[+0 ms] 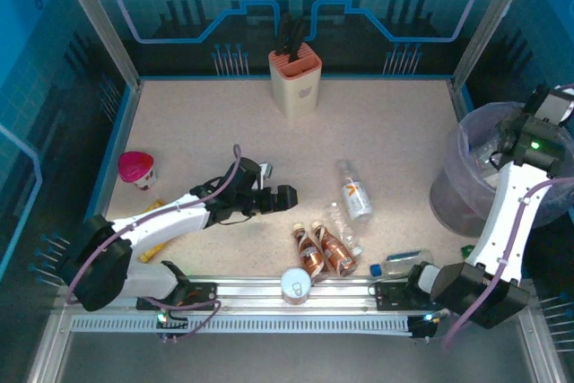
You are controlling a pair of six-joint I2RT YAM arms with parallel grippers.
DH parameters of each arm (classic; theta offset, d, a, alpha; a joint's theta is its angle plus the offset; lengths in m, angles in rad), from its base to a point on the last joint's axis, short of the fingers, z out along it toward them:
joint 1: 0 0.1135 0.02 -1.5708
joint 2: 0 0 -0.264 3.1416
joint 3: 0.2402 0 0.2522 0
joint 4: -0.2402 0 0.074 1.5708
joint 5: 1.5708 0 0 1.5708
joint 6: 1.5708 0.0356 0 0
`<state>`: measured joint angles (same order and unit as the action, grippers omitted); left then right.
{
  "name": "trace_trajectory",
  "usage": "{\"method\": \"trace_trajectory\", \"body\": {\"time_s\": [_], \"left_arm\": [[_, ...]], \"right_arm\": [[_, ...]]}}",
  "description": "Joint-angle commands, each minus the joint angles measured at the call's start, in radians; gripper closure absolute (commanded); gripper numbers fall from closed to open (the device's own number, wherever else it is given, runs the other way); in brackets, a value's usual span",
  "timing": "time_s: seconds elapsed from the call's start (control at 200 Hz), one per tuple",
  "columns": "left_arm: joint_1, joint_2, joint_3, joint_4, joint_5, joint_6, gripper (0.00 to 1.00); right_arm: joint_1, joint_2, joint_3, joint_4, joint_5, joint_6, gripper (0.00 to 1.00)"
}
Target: Put the plastic bottles in the bin
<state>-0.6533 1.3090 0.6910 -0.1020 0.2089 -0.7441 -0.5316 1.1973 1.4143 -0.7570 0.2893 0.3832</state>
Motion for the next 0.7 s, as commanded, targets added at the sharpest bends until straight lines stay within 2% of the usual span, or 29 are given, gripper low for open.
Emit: {"method": "trace_trajectory", "body": {"time_s": [0.0,0.21,0.41,0.695], "left_arm": [[0.009,0.024,0.045,-0.044,0.003,0.038,0.01],[0.01,0.054,0.083,-0.056,0.013,0.04,0.01],[0.01,0.097,0.117,-0.048,0.035,0.04,0.01],[0.01,0.123,0.138,-0.044,0.047,0.046,0.01]], "right_arm": [[-0.008,-0.026,-0.071,0.074,-0.037,0.051,0.52],[0.009,-0.081,-0.239,0.126,-0.055,0.148,0.52],[0.031,-0.104,-0.328,0.15,-0.042,0.214,0.49],[0.041,-0.129,-0.314,0.08,-0.042,0.245,0.26]]}}
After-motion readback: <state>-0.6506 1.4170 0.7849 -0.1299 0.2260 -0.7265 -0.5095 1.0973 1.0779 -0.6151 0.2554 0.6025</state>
